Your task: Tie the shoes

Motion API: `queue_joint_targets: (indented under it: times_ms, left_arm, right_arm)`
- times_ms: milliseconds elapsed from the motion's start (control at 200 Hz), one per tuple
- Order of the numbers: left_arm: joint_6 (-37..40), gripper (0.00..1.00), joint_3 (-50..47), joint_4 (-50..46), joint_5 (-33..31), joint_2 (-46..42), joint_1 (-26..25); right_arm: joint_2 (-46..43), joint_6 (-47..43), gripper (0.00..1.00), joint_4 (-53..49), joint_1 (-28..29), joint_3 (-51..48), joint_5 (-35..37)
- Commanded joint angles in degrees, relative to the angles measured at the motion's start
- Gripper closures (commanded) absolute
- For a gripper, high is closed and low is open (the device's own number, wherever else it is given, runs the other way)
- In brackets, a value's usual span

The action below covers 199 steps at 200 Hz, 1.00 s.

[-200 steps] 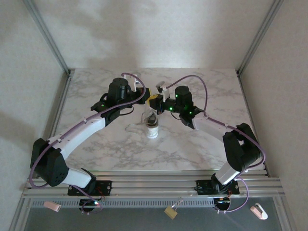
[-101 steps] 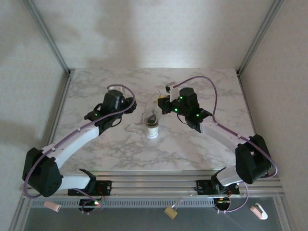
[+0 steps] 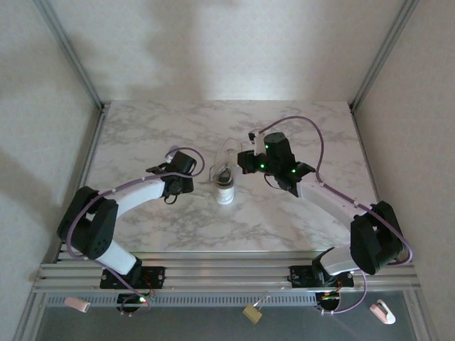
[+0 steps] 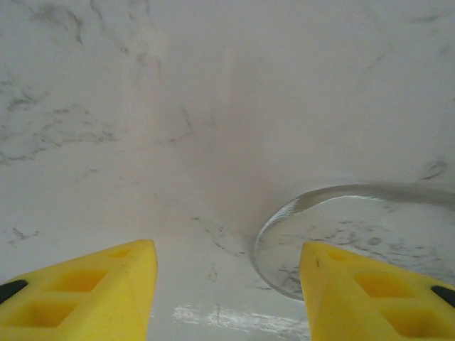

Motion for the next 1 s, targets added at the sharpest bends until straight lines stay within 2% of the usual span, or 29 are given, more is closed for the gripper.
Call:
queue_joint_targets:
  times_ms: [0,405,681,826,991]
  left_arm:
    - [1.0,0.45,2.3,-1.8,-1.7,2.9,0.7]
    - [3.0,0.5,6.8,-0.3,-0.3,11.2,0.7]
    - [3.6,0.56,8.1,-1.9,-3.3,14.6,-0.1]
    - [3.4,0.68,7.1,-1.3,-2.9,15.2,-0.5]
    - [2.1,0.83,4.0,1.3,0.8,11.9,-0.6]
  right_arm:
    - [-1.9,0.2,1.0,-1.7,0.5,0.7,-0.1]
    - [-1.7,0.9,1.0,-2.1,0.5,-0.3,0.1]
    - [-0.9,0.9,1.0,-3.8,0.4,0.7,0.7]
    - [-1.2,1.0,1.0,-4.4,0.4,1.3,0.7]
    - [-2.0,0.6,1.0,-5.4,0.5,1.7,1.5]
